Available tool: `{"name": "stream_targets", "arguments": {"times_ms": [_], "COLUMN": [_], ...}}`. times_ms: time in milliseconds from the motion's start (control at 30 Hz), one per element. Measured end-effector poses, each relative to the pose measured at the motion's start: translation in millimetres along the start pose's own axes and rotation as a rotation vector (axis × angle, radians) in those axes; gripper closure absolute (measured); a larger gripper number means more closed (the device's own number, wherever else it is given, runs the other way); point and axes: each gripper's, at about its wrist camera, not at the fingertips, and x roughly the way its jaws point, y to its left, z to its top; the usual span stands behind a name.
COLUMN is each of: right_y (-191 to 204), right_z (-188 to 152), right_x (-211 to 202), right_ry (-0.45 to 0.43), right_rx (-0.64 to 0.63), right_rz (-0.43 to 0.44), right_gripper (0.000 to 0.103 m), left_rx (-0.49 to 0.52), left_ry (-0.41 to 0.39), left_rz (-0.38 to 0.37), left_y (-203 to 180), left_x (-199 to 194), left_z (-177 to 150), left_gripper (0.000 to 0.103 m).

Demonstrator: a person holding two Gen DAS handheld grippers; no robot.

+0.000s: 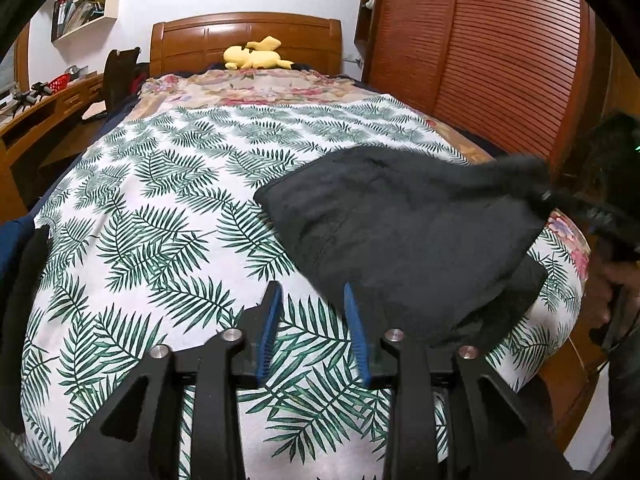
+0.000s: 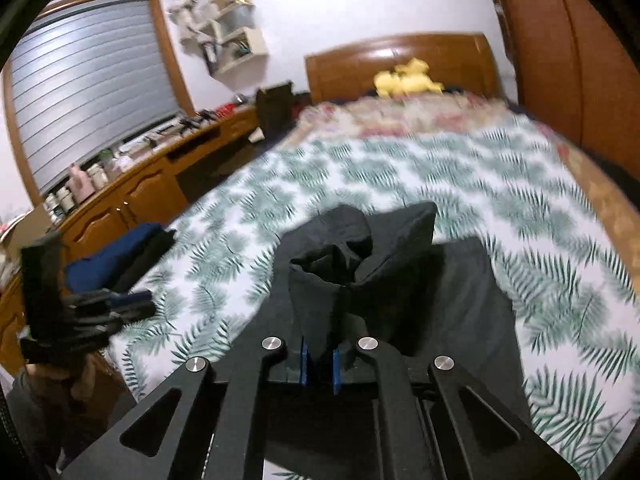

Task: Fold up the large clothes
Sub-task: 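Lay the folded bundle down and open both grippers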

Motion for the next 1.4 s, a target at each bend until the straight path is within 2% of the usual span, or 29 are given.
{"name": "stream_targets", "arguments": {"times_ms": [133,200,233,267,333,500,567,667,733,800,867,967,1133,1400], "right_y": [4.7,-1.4,-5.7,-13.2,-25.2,-75.1,-92.7,-109.5,-112.3,-112.2,-107.8,-109.6,-102.2,-110.8], "right_z": [6.6,4.1,1.1,-3.4,-19.7,-72.7,-92.2,-110.1,-106.6,-103.7,-97.8,-98.2,-98.0,-109.7], "right_x": [-31.3,-50.7,-58.1,-65.3,-72.8,-57.9,-48.1,-37.5,-29.4,-25.1,-14.8,-9.9,-14.2,3.5], "right_ry": [-0.072,-0.109,-0.120,-0.123,-0.103,0.038,0.088,0.123,0.133,0.146,0.170,0.187,0.205,0.236], "right_rx": [-0.051,-0.055,-0.052,-0.044,-0.031,0.073,0.124,0.202,0.207,0.210,0.204,0.195,0.215,0.242], "right_rz": [-0.023,-0.048,-0.062,-0.083,-0.141,-0.267,-0.280,-0.245,-0.248,-0.263,-0.300,-0.341,-0.321,-0.277], "right_gripper": [0.097,0.097,0.097,0.097,0.097,0.097,0.097,0.096,0.093,0.083,0.065,0.051,0.041,0.037], "left_rx": [0.007,0.007,0.000,-0.008,-0.011,0.006,0.019,0.037,0.045,0.050,0.050,0.051,0.070,0.113], "left_ry": [0.007,0.004,-0.004,-0.016,-0.024,-0.019,-0.013,-0.002,0.004,0.010,0.016,0.020,0.017,0.011], "left_rz": [-0.014,-0.030,-0.042,-0.053,-0.068,-0.077,-0.082,-0.088,-0.089,-0.096,-0.102,-0.109,-0.117,-0.109], "left_y": [-2.5,-4.0,-4.1,-4.3,-6.8,-16.7,-21.5,-28.8,-32.8,-37.0,-40.3,-44.3,-52.1,-60.7], "left_x": [3.5,4.4,4.0,2.9,2.9,10.8,13.8,20.1,24.3,30.4,34.9,43.3,58.2,98.7], "left_z": [-0.9,-0.7,-0.2,0.1,2.7,6.0,6.2,6.5,6.9,8.4,10.1,14.6,25.9,55.0], "left_gripper": [0.066,0.045,0.019,0.014,0.014,0.014,0.014,0.014,0.014,0.014,0.014,0.014,0.014,0.014]}}
